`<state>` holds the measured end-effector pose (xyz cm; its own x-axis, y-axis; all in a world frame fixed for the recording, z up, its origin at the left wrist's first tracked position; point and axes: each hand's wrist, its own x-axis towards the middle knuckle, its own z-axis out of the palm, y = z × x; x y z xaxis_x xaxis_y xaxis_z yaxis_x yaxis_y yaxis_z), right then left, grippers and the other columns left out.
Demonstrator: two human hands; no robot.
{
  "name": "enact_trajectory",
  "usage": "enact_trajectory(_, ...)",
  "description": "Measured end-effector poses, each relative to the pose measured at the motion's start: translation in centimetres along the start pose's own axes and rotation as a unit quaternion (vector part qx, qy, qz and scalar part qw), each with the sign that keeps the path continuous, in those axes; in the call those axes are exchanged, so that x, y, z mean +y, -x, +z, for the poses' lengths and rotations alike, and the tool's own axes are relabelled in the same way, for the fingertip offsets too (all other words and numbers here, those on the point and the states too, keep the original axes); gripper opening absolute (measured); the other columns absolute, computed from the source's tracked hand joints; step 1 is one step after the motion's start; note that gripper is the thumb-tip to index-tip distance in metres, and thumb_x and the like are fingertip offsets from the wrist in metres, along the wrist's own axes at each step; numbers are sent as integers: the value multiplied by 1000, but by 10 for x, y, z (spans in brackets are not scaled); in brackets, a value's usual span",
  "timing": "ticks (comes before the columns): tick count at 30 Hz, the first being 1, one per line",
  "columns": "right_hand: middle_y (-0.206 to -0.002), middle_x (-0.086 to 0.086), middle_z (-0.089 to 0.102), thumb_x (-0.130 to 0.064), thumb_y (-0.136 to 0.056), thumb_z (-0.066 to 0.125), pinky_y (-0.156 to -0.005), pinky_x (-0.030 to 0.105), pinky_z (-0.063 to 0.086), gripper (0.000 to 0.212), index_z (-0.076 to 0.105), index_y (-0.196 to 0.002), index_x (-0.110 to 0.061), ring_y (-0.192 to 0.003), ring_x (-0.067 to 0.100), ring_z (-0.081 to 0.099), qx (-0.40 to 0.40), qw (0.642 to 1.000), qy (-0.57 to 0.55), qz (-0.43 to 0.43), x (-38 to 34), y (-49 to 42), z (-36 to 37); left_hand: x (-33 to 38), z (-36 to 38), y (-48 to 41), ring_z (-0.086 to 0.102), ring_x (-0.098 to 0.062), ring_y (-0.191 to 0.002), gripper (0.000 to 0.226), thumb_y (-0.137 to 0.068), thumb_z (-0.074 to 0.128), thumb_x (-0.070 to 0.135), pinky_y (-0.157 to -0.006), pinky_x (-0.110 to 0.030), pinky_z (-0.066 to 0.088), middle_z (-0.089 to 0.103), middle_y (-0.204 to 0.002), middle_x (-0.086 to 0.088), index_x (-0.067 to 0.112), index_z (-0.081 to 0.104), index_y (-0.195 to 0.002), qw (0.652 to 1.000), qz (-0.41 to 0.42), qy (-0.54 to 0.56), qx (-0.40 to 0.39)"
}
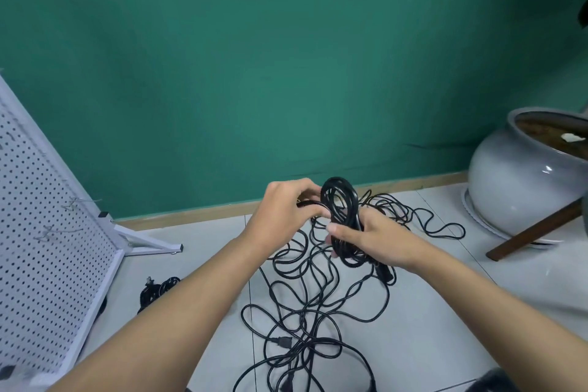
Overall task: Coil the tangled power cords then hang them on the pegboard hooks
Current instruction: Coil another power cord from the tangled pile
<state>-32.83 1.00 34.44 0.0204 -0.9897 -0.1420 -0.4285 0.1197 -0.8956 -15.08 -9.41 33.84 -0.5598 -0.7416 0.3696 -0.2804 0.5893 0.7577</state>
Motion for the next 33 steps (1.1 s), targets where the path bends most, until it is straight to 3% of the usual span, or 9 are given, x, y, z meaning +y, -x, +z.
enact_trajectory(3,-89,12,78,-31,-105,60,-75,20,53,28,68,-92,-8,-79,17,73,-37,999,6,10,2,1,0,-4,1,0,65,-15,-70,31,-76,84,45,-70,-35,54,72,-73,7,16,76,-83,997,33,-69,-2)
enact_trajectory(6,-85,17,75,-33,-104,61,-76,28,50,28,64,-86,-11,-77,21,68,-33,999,-39,14,2,2,-5,-1,-1,-1,57,-15,-66,47,-79,68,64,-64,-35,49,66,-70,8,18,73,-82,982,74,-170,25)
enact_trajectory(9,-77,13,67,-29,-104,61,-78,41,49,28,64,-84,-8,-74,24,65,-20,995,-96,14,6,0,-12,-1,-3,-3,58,-6,-77,22,-92,75,38,-72,-26,47,69,-83,10,19,73,-101,988,72,-135,-2)
enact_trajectory(11,-73,10,66,-28,-104,60,-71,35,47,32,63,-81,-7,-67,21,62,-7,997,-80,11,6,0,-14,-5,-5,-3,58,-1,-86,21,-97,71,21,-76,-15,43,67,-91,12,22,69,-119,993,49,-100,-42)
enact_trajectory(13,-70,10,65,-28,-105,59,-67,31,47,33,62,-79,-7,-64,18,62,2,998,-67,10,7,0,-13,-12,-4,-1,58,-2,-91,28,-99,67,19,-82,-18,47,65,-94,13,27,64,-126,992,32,-103,-65)
enact_trajectory(17,-72,10,68,-34,-104,60,-72,34,47,36,64,-78,-9,-67,20,63,8,998,-66,17,9,0,-14,-19,-7,-1,62,-7,-83,7,-97,71,26,-80,-37,54,66,-86,12,21,66,-97,992,36,-117,-26)
enact_trajectory(24,-72,4,68,-47,-100,64,-67,31,45,39,63,-82,-11,-66,18,60,-66,995,4,74,10,-1,-4,10,2,-4,59,-16,-86,9,-99,66,18,-76,-27,49,63,-94,4,11,69,-96,960,229,-158,30)
enact_trajectory(29,-69,-3,64,-36,-102,62,-67,32,47,31,59,-79,-15,-66,17,62,-86,991,86,63,12,-2,-4,-2,6,-4,62,-10,-83,10,-91,77,26,-76,-24,51,66,-87,9,18,72,-91,994,84,-64,-5)
enact_trajectory(33,-72,2,66,-27,-105,58,-67,27,49,32,61,-77,-11,-67,18,64,-53,997,44,43,11,1,-12,-9,7,-2,67,-7,-75,19,-85,82,37,-75,-19,53,75,-81,5,19,75,-87,996,-76,48,-1)
